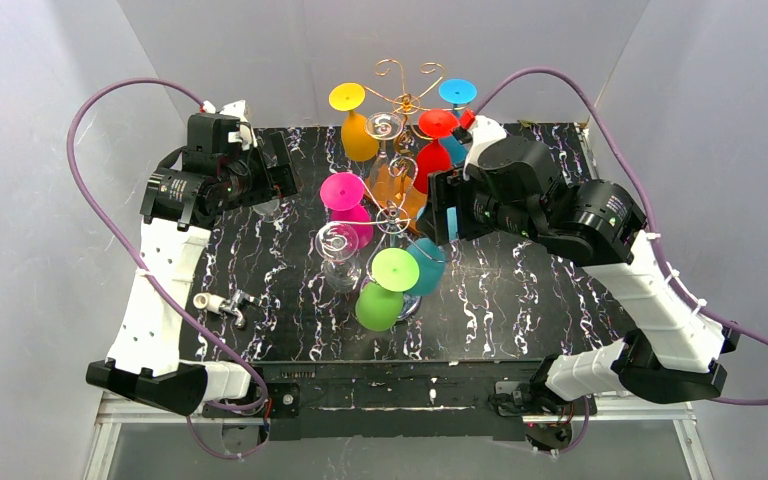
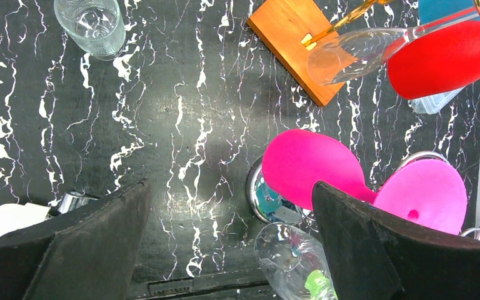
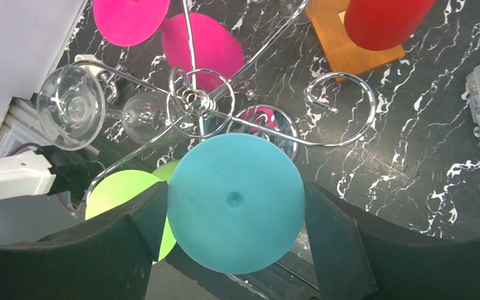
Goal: Take the wine glass off the wine glass rack
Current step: Pick up the wine glass from the wine rack.
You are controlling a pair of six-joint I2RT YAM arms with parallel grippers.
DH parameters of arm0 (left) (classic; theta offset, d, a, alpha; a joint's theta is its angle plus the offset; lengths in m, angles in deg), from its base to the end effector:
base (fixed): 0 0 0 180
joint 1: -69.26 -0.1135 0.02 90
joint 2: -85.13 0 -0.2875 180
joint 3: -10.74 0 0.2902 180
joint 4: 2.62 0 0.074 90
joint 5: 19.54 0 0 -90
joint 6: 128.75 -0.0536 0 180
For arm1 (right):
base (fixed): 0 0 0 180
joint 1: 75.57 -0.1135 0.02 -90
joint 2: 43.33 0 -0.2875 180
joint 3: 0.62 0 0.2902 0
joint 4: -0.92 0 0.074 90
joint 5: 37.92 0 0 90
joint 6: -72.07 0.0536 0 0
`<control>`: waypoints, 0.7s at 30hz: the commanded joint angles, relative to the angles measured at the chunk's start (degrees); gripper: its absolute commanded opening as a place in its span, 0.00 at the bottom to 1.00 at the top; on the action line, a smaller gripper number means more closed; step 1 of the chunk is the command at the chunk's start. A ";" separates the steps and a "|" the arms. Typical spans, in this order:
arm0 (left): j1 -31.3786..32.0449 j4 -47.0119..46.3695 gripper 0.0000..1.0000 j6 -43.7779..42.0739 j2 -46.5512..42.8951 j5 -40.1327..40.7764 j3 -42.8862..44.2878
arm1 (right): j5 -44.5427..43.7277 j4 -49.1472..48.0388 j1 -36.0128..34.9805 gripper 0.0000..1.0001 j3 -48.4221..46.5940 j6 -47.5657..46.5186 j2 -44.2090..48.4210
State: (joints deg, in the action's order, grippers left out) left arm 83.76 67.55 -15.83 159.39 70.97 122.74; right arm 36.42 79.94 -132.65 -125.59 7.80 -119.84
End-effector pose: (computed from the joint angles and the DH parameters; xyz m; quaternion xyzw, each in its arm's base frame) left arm 0.2704 -0.0694 0.4994 -0.0665 0.8739 -0.1508 0.4573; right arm 0.1499 0.2050 0.5464 -0.1674 0.8466 0.2361 0.4466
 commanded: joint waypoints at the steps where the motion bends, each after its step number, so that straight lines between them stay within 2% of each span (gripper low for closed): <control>1: 0.09 -0.61 0.99 -0.81 -0.95 -0.47 0.59 | -4.30 -1.89 -0.23 0.51 -0.13 0.47 -0.04; 12: 0.13 -0.71 0.99 -1.20 -0.49 -2.72 1.41 | -8.16 -0.07 -0.22 0.51 -0.20 0.35 -0.48; 21: 0.08 -0.75 0.99 -1.15 0.26 -6.81 3.85 | -12.32 5.03 -0.23 0.50 -1.21 0.53 0.38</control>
State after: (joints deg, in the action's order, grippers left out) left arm 83.76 66.79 -16.23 159.83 67.32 123.63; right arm 27.70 83.31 -132.65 -125.26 7.78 -120.10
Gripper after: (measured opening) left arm 0.992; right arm 0.815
